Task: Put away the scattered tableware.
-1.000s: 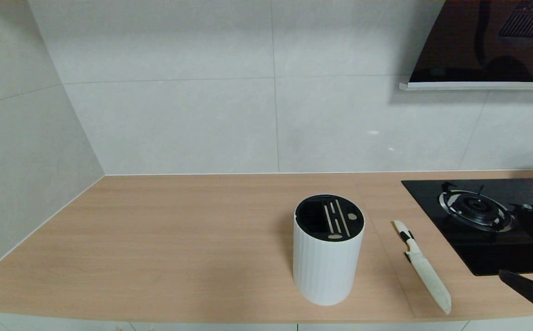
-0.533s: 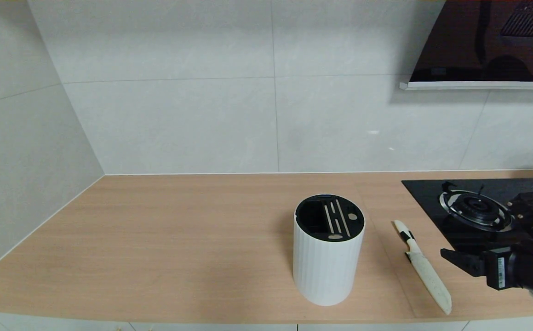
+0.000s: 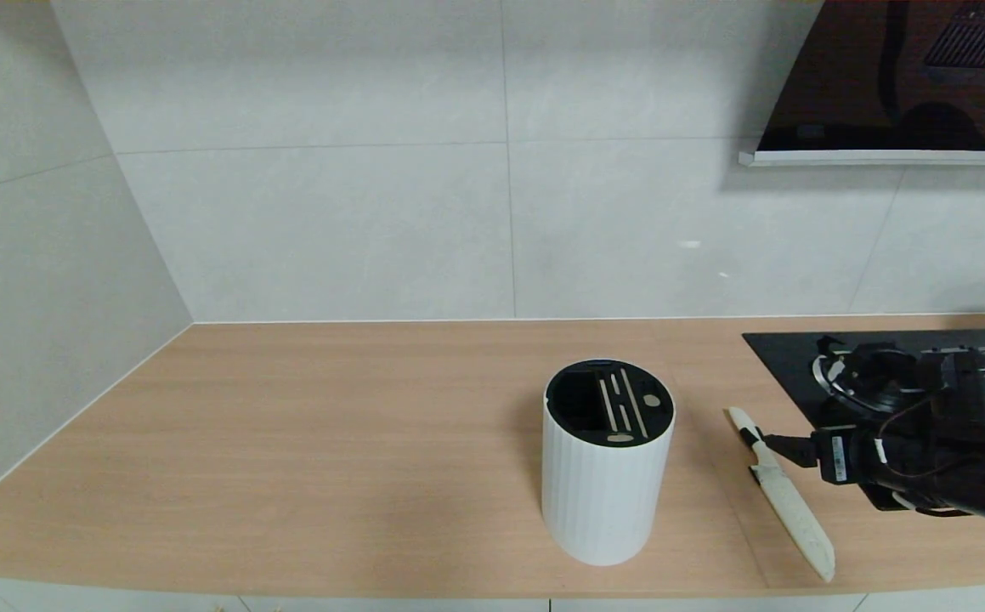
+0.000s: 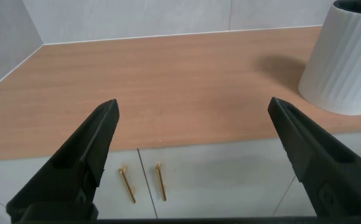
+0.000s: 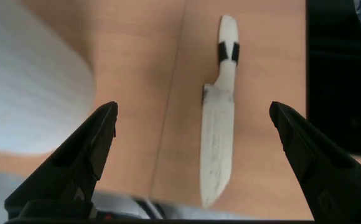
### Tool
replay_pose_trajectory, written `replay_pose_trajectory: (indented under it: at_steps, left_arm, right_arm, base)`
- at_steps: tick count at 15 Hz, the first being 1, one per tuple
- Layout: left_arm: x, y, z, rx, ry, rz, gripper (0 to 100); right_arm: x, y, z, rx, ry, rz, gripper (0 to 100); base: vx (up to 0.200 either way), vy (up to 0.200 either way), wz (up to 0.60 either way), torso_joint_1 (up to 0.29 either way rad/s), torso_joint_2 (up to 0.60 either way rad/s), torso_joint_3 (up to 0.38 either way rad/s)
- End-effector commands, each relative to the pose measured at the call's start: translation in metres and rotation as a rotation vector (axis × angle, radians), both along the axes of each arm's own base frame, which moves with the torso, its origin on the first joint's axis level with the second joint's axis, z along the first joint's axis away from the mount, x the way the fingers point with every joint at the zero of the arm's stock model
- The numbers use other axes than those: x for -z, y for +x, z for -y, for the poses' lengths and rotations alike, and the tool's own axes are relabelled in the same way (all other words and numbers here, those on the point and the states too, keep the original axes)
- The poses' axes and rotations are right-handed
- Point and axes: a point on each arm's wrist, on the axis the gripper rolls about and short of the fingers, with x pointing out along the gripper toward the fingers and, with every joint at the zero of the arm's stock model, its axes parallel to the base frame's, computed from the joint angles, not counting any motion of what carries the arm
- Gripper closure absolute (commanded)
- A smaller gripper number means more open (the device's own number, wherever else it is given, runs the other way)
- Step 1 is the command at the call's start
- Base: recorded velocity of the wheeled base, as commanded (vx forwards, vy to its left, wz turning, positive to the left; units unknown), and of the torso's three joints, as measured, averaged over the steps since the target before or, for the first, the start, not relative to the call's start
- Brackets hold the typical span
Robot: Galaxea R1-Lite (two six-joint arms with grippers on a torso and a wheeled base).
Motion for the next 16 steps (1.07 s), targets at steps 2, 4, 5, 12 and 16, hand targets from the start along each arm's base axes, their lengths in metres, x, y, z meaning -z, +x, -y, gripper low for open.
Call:
replay_pose_trajectory:
  at_steps: [2, 4, 5, 12, 16]
  left_arm:
    - [0.0, 0.0, 0.0, -0.001, 0.0, 0.0, 0]
    - [0.0, 0.0, 0.0, -0.001, -0.001, 0.0, 0]
    - [0.0, 0.0, 0.0, -0.001, 0.0, 0.0, 0]
    - [0.0, 0.0, 0.0, -0.001, 0.0, 0.0, 0]
    - [0.0, 0.0, 0.0, -0.001, 0.0, 0.0, 0]
  right_arm:
    - [0.025, 0.014, 0.001, 0.009, -0.011, -0.082, 0]
    - [0.035, 0.022, 0.001, 0.024, -0.028, -0.097, 0]
    - [0.04, 0.024, 0.001, 0.034, -0.04, -0.112, 0]
    - [0.082, 0.048, -0.001, 0.06, -0.068, -0.166, 0]
    - [0.093, 0.055, 0.001, 0.069, -0.067, -0.15, 0]
  base:
    - [0.0, 0.0, 0.0, 0.0, 0.0, 0.0]
    - [0.0, 0.0, 0.0, 0.0, 0.0, 0.0]
    - [0.0, 0.0, 0.0, 0.0, 0.0, 0.0]
    - [0.0, 0.0, 0.0, 0.0, 0.0, 0.0]
    - [0.0, 0.0, 0.0, 0.0, 0.0, 0.0]
